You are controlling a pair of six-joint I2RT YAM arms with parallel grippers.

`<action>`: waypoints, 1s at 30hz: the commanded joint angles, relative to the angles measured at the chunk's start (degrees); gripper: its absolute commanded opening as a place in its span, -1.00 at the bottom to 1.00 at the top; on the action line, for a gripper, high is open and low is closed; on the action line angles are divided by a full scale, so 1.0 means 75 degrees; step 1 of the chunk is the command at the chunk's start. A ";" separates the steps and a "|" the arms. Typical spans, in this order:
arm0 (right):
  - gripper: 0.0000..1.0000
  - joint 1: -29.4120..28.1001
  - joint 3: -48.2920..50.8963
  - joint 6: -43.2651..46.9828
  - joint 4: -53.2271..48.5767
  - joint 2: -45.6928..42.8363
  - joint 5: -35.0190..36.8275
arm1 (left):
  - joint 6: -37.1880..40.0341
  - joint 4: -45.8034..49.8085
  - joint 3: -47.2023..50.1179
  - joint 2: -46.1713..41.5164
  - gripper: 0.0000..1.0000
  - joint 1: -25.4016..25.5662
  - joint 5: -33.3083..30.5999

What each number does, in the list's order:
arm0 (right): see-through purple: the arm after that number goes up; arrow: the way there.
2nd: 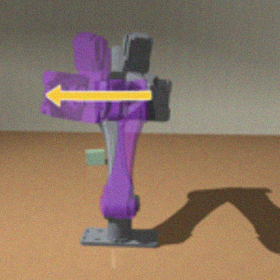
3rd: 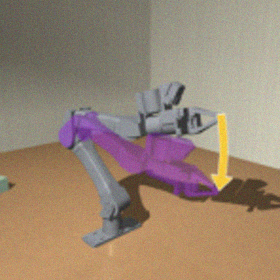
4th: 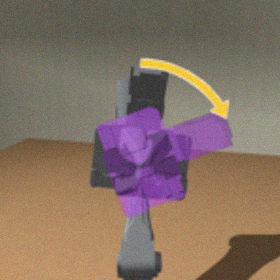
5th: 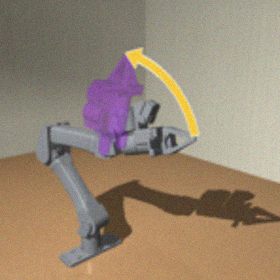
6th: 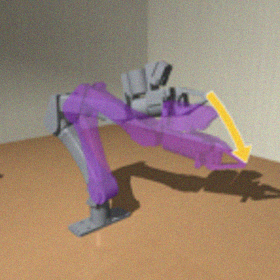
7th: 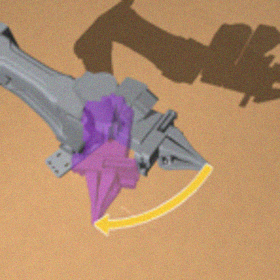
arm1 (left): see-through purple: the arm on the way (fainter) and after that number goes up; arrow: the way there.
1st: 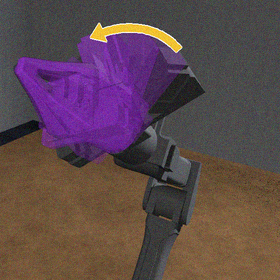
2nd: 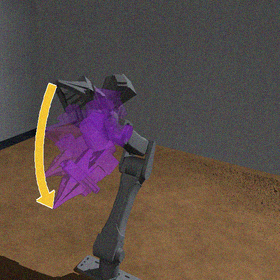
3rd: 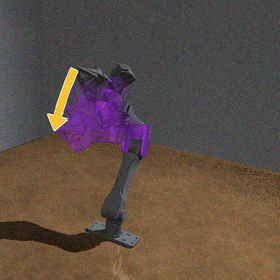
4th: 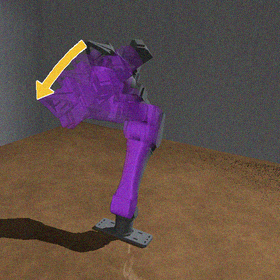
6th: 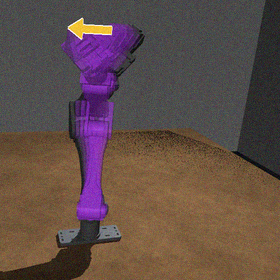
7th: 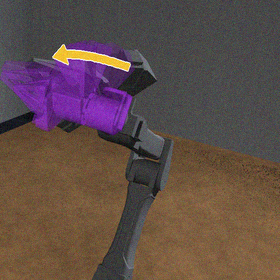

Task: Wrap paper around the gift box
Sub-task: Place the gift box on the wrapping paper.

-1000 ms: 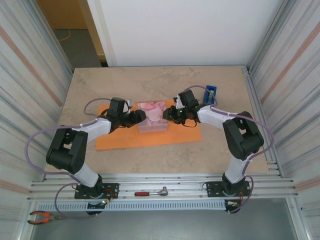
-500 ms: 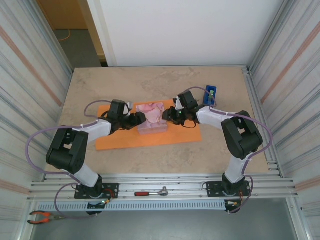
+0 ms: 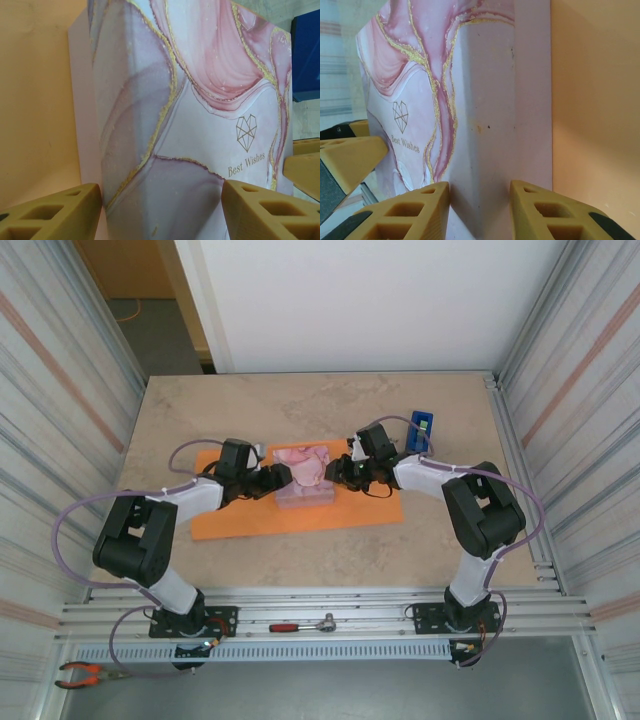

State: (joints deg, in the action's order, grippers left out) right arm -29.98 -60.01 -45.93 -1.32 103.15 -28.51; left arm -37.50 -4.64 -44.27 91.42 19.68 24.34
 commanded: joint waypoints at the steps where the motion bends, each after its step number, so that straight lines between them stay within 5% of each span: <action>1: -0.27 -0.0070 0.0118 -0.0087 0.0033 0.0046 -0.0130 | 0.0113 -0.0119 -0.0181 0.0139 0.31 0.0072 0.0060; 4: -0.18 -0.0049 0.0115 -0.0090 0.0014 0.0017 -0.0116 | 0.0133 -0.0084 -0.0205 0.0131 0.31 0.0071 0.0022; 12: 0.54 0.0306 0.0443 0.0044 -0.0398 -0.0833 0.0307 | 0.0296 0.0082 -0.0384 0.0095 0.37 -0.0181 0.0043; 22: 0.58 0.1639 0.2168 0.0714 -0.1908 -0.3006 0.1265 | 0.0668 0.0578 -0.0240 -0.0712 0.48 -0.0501 0.0007; 30: 0.50 0.2192 0.2929 0.1296 -0.2435 -0.3385 0.1440 | 0.0596 0.0594 0.0297 -0.1480 0.58 -0.0428 -0.0104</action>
State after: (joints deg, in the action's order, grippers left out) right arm -13.76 -39.16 -39.22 -16.97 79.00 -18.79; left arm -34.24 -1.45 -43.48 82.15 16.14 24.34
